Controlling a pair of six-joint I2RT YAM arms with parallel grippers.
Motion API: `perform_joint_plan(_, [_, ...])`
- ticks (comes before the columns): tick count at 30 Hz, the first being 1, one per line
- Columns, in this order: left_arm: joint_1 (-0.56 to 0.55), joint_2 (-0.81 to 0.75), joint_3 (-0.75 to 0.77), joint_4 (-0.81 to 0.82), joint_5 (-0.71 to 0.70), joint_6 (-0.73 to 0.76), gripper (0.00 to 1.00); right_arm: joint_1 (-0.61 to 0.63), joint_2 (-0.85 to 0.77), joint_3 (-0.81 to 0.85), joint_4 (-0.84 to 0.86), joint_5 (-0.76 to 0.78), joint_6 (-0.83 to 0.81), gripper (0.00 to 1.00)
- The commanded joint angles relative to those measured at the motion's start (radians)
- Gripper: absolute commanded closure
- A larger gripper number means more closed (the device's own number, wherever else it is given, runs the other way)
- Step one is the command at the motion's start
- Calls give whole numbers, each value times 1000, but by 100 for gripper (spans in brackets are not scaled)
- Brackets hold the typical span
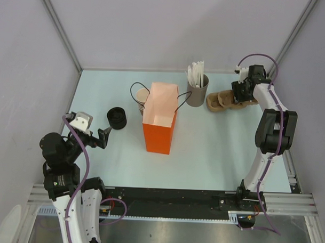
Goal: Pack the takeout coffee
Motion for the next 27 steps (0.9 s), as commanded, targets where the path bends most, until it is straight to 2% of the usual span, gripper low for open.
perform_joint_plan(1, [15,-7,-8,36,29,-16,1,8,14,0,7,19,-14,46])
perform_joint_plan(10, [17,-9,-8,36,31,-17,1,12,20,-1,7,25,-16,53])
perform_joint_plan(14, [17,-9,-8,38,31,-17,1,12,23,-1,6,27,-16,64])
perform_joint_plan(19, [17,-9,-8,36,32,-17,0,11,-6,9,3,27,-13,65])
perform_joint_plan(27, [15,-7,-5,35,34,-17,0,14,-142,66,-39,-22,0,67])
